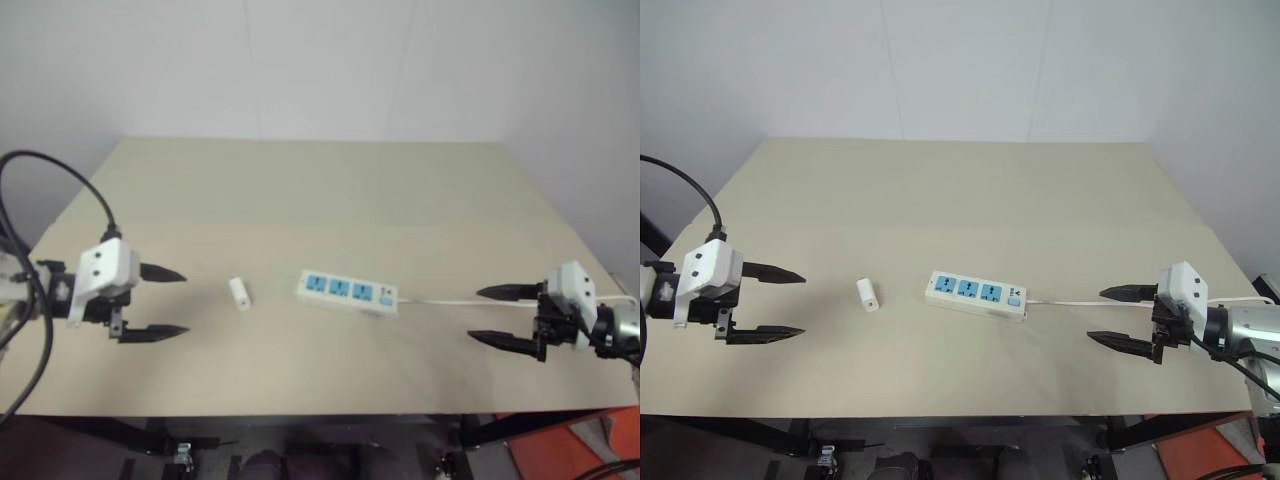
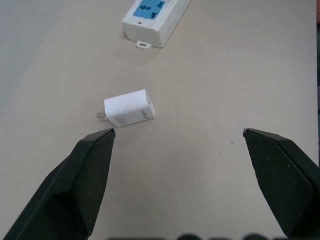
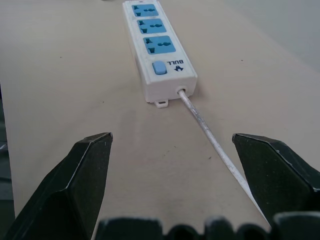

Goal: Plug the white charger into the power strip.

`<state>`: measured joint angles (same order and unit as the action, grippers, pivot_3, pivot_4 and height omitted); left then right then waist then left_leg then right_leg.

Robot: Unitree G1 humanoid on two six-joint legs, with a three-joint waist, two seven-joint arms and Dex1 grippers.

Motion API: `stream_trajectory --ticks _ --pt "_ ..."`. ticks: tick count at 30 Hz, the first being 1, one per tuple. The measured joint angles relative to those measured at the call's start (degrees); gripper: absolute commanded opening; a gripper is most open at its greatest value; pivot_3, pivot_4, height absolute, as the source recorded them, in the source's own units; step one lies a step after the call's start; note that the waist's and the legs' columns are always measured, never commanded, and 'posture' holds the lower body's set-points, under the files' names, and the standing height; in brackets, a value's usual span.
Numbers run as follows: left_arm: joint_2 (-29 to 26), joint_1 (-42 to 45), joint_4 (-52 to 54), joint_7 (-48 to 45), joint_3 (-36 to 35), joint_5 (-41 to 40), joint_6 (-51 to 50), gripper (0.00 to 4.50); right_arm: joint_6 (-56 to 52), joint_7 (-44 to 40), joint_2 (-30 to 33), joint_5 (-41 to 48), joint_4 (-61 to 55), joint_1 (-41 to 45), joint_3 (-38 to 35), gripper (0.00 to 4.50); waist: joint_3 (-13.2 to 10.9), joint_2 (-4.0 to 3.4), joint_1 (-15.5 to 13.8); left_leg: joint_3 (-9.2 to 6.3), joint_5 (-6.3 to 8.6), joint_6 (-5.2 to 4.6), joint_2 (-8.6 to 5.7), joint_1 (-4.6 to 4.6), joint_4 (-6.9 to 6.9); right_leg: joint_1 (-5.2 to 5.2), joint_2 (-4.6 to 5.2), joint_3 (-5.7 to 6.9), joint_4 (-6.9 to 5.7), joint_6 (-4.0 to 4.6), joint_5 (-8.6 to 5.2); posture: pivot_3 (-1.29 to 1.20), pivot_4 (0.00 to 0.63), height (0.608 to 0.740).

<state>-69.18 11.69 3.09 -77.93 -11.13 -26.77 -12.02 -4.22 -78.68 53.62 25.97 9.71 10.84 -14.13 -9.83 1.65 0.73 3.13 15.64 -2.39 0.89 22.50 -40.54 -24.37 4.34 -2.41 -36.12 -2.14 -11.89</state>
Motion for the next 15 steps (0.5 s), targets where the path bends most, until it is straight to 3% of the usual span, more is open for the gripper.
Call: stream_trajectory --ticks 15 --pt "0.72 -0.33 -0.03 -0.41 -0.01 0.92 -0.56 4.48 0.23 0.09 0.0 -0.05 -0.03 0.02 -0.01 4.5 0.0 0.0 0.0 0.06 0.0 0.0 0.0 -0.1 0.24 0.0 0.02 -0.04 0.06 0.03 -0.02 0.0 0.15 0.74"
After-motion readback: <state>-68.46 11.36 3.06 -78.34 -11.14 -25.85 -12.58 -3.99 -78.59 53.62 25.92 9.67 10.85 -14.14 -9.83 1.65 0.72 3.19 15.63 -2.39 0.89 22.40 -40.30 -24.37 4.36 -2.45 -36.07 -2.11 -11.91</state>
